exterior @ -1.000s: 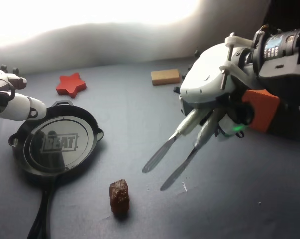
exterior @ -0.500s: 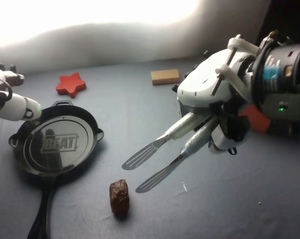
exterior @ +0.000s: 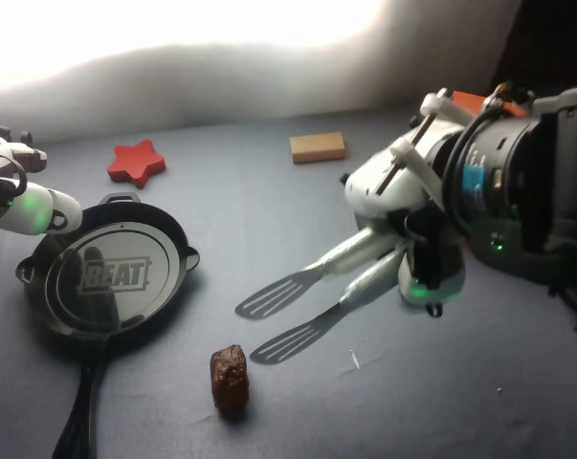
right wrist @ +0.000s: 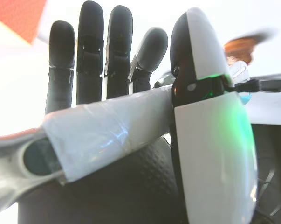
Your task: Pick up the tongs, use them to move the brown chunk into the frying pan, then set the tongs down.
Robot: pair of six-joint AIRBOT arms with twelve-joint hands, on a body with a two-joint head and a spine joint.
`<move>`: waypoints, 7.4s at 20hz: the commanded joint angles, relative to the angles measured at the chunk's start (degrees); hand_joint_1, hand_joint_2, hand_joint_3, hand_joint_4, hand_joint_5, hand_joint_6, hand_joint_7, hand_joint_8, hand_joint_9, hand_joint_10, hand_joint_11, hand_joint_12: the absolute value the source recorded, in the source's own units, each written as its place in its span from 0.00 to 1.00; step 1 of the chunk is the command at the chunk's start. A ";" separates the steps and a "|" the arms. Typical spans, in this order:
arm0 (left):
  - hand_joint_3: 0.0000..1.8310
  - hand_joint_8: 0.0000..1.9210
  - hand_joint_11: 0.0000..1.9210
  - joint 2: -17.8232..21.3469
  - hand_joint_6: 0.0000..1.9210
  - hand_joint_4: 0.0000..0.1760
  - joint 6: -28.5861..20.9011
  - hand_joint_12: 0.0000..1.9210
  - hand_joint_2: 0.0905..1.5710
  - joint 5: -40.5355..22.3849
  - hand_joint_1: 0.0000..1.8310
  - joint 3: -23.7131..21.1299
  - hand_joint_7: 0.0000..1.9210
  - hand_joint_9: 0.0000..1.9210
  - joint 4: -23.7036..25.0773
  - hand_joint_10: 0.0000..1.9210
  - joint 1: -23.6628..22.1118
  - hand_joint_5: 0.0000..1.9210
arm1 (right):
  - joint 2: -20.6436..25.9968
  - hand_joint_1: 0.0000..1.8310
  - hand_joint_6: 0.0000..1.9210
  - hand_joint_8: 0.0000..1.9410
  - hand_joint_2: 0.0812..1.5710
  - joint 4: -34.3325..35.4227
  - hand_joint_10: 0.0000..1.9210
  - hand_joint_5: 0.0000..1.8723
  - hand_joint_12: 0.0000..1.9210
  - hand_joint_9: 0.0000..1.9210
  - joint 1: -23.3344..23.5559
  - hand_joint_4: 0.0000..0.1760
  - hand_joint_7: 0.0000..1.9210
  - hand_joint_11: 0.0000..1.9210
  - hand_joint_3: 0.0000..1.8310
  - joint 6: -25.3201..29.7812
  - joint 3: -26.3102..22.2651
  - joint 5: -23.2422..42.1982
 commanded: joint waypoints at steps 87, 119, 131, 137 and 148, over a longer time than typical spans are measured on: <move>0.00 0.00 0.00 0.58 0.00 0.03 2.21 0.42 0.85 -0.70 0.00 -1.39 0.08 0.10 1.98 0.00 0.26 0.05 | -9.49 0.55 0.00 0.00 0.67 -12.11 0.00 0.42 0.70 0.41 -7.93 0.00 0.44 0.09 0.00 5.74 5.46 1.67; 0.00 0.00 0.00 0.63 0.00 0.00 2.37 0.47 0.84 -0.71 0.02 -1.63 0.10 0.12 1.98 0.00 0.25 0.05 | -9.21 0.63 0.55 0.04 0.72 -12.20 0.01 0.50 0.58 0.72 -3.45 0.00 0.70 0.43 0.00 4.54 6.34 3.00; 0.00 0.00 0.00 0.58 0.00 0.00 2.37 0.46 0.84 -0.71 0.03 -1.41 0.10 0.12 1.98 0.00 0.14 0.06 | -13.82 0.62 0.57 0.01 0.73 -15.77 0.01 0.48 0.59 0.73 1.26 0.00 0.72 0.44 0.00 7.13 16.69 14.20; 0.00 0.00 0.00 0.02 0.00 0.00 2.37 0.44 0.85 -0.72 0.01 0.20 0.09 0.11 1.98 0.00 0.08 0.05 | -19.04 0.62 0.57 0.00 0.72 -15.12 0.00 0.49 0.58 0.73 0.02 0.00 0.72 0.43 0.00 7.12 25.92 20.36; 0.00 0.00 0.00 -1.27 0.00 0.00 2.59 0.45 0.85 -0.24 0.03 5.85 0.10 0.12 1.98 0.00 2.07 0.06 | -24.76 0.61 0.60 0.00 0.74 -12.71 0.00 0.47 0.61 0.70 -3.86 0.00 0.69 0.40 0.00 5.47 32.87 24.55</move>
